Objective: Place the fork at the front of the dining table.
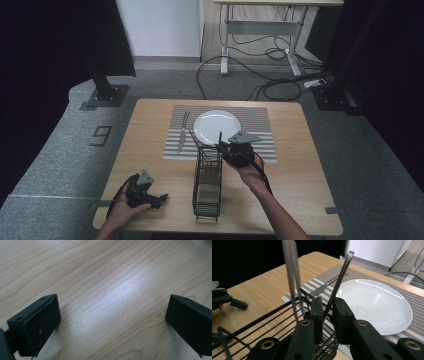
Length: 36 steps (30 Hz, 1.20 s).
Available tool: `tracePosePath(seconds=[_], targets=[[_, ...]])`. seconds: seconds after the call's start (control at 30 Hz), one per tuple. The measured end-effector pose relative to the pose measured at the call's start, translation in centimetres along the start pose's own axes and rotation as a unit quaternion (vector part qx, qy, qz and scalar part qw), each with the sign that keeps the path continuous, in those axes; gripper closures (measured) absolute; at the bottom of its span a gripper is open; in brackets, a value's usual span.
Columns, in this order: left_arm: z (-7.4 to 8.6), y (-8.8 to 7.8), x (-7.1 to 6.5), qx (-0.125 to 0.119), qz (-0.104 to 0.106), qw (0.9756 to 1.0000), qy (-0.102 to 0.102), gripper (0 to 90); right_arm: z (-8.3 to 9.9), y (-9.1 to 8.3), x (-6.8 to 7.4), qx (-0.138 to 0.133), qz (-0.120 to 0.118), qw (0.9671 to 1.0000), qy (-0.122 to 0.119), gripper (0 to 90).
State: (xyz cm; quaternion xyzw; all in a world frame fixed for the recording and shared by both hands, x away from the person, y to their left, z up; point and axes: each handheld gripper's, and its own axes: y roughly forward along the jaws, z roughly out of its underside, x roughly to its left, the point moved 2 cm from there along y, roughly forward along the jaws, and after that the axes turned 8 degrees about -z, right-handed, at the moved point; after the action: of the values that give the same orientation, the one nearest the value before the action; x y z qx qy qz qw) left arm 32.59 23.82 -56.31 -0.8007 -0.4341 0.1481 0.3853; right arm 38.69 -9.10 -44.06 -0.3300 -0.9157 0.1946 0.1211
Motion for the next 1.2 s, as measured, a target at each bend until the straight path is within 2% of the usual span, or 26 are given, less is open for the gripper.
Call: tracePosePath(seconds=[0.07,0.3,0.4,0.57,0.67,0.7,0.87,0.93,0.97,1.07,1.17,1.2], targets=[[0.0,0.0,0.0,0.000,0.000,1.0000,0.000,0.0,0.0,0.1,0.3,0.004,-0.004,1.0000,-0.006,78.1],[0.0,0.0,0.0,0.001,0.001,1.0000,0.000,0.0,-0.2,0.6,0.3,0.017,0.003,0.9998,-0.006,78.5],[0.0,0.0,0.0,0.001,0.001,1.0000,0.000,0.0,-0.1,1.1,0.5,0.030,0.005,0.9995,-0.010,78.9],[0.0,0.0,0.0,0.001,0.000,1.0000,0.001,0.0,-0.1,1.2,0.5,0.034,0.004,0.9994,-0.007,80.3],[0.0,0.0,0.0,0.000,0.000,1.0000,0.001,0.0,-0.1,1.0,0.7,0.029,-0.006,0.9996,0.000,81.8],[0.0,0.0,0.0,0.000,0.000,1.0000,0.001,0.0,-0.2,0.7,1.0,0.024,-0.018,0.9995,0.005,82.7],[0.0,0.0,0.0,0.000,0.000,1.0000,0.001,0.0,-0.2,0.2,1.8,0.013,-0.030,0.9995,-0.004,84.4],[0.0,0.0,0.0,0.000,0.000,1.0000,0.001,0.0,-0.3,-0.1,2.0,0.003,-0.028,0.9996,-0.008,85.4],[0.0,0.0,0.0,0.000,0.000,1.0000,0.000,0.0,-0.6,-0.6,2.2,-0.010,-0.011,0.9995,-0.026,86.0],[0.0,0.0,0.0,0.000,0.000,1.0000,0.000,0.0,-1.0,-1.1,2.2,-0.021,-0.017,0.9994,-0.024,86.0],[0.0,0.0,0.0,0.000,0.000,1.0000,0.000,0.0,-1.5,-2.2,2.2,-0.043,-0.011,0.9986,-0.029,86.0],[0.0,0.0,0.0,0.000,0.000,1.0000,0.000,0.0,-1.5,-2.2,2.2,-0.043,-0.011,0.9986,-0.029,86.0]])
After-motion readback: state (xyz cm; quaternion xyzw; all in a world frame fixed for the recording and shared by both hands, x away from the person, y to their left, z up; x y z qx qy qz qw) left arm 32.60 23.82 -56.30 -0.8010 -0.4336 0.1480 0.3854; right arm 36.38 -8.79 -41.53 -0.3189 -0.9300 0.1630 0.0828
